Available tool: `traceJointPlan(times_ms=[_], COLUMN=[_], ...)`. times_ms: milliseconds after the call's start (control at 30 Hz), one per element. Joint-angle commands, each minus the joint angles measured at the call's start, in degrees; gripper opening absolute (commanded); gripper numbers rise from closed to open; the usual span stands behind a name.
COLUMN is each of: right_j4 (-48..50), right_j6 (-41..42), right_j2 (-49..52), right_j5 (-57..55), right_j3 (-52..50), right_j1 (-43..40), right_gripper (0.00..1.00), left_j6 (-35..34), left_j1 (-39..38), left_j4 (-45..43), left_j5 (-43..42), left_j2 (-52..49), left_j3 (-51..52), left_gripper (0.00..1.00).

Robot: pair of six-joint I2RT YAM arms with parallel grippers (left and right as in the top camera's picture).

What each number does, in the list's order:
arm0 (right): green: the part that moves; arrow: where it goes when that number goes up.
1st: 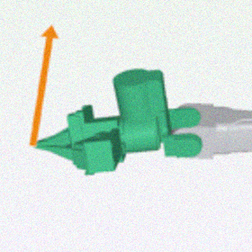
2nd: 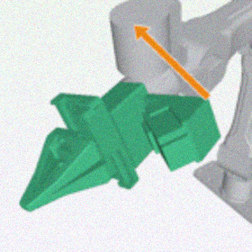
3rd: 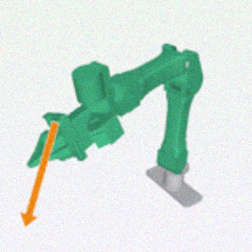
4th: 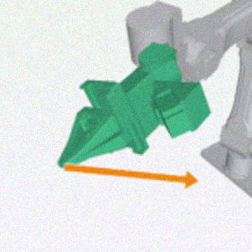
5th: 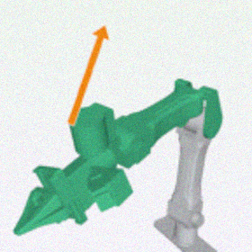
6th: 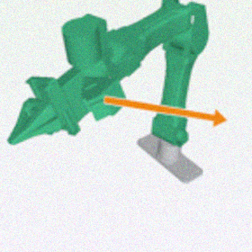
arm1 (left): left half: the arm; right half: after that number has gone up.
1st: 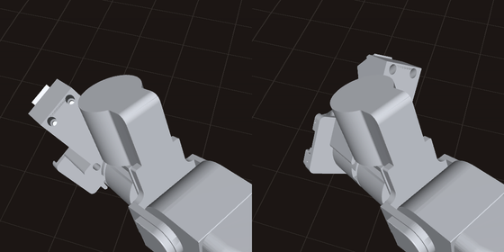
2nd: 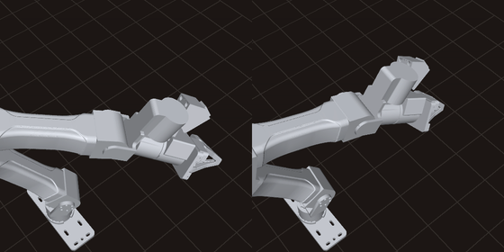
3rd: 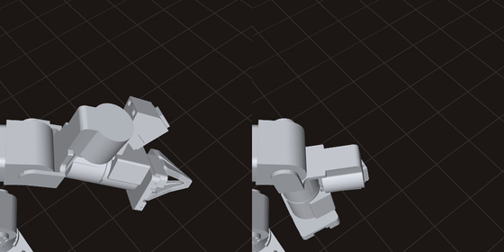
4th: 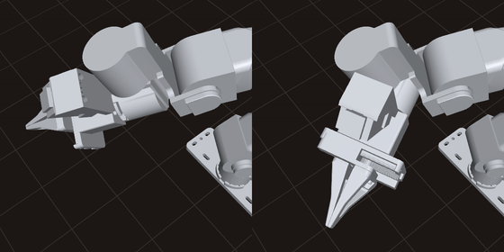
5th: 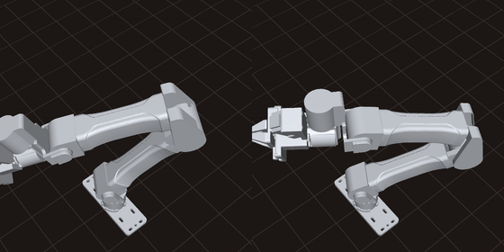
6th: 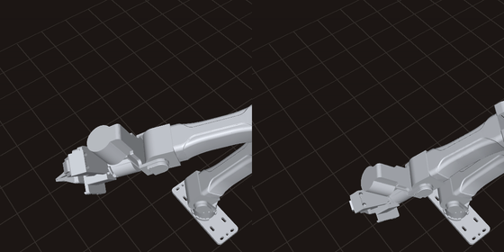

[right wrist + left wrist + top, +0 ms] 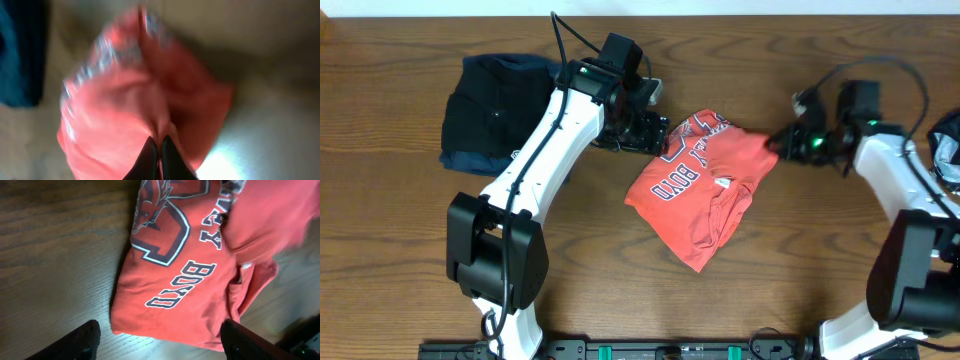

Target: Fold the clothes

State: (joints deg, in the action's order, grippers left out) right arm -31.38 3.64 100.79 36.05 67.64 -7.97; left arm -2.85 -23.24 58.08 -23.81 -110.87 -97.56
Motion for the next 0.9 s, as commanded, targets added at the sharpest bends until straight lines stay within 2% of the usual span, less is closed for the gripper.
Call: traceJointPlan(times_ms=[0,33,133,233,267,367,500,600,667,733,833,867], right_j4=[1.95,2.47,3.72,3.61,3.32,1.7,-3.63,-8.46,-8.87,-7.93,-7.02,-7.23], right_j6=[-0.31,-0.31,-0.31,-0.33,-0.31,-0.31,-0.74,-0.74,-0.76,-1.16,-0.76,0.33], right_j2=[-2.23,-2.23,-2.23,-2.23,-2.23,-2.34,-2.34,-2.21,-2.21,-2.21,-2.21,-2.21], right_j5=[1.11,0.42,-6.91,-12.98,-13.14,-9.88,0.28,-3.3,-4.9,-4.52,-6.97,-9.42], right_j3=[3.1,3.08,3.06,3.08,3.08,3.08,3.08,2.69,1.51,0.55,-0.96,-1.4], right_j1=[-1.77,-1.84,-1.86,-1.95,-2.1,-2.32,-1.4,0.66,2.71,4.59,7.5,8.11], right_gripper=[0.02,0.04,0.31,0.51,0.55,0.57,0.49,0.49,0.52,0.53,0.45,0.47], left_j6=[0.94,0.96,0.94,0.96,0.96,0.94,0.94,0.94,0.96,0.96,0.96,0.96], left_j1=[0.09,0.09,0.09,0.11,0.11,0.09,0.09,0.07,0.04,0.09,0.09,0.07], left_j4=[0.15,0.15,0.17,0.28,0.42,0.9,1.9,1.62,1.09,0.52,-0.94,-1.95], left_j5=[1.01,1.01,1.01,1.01,1.07,3.85,6.56,6.54,6.56,6.58,6.58,6.56], left_j2=[1.07,1.07,1.07,1.07,1.07,1.07,1.07,1.05,1.03,1.03,0.83,0.55], left_j3=[-0.57,-0.57,-0.57,-0.57,-0.57,-0.57,-0.57,-0.55,-0.55,-0.31,0.35,0.7], left_gripper=[0.79,0.79,0.79,0.79,0.79,0.79,0.82,0.87,0.93,0.94,0.94,0.94])
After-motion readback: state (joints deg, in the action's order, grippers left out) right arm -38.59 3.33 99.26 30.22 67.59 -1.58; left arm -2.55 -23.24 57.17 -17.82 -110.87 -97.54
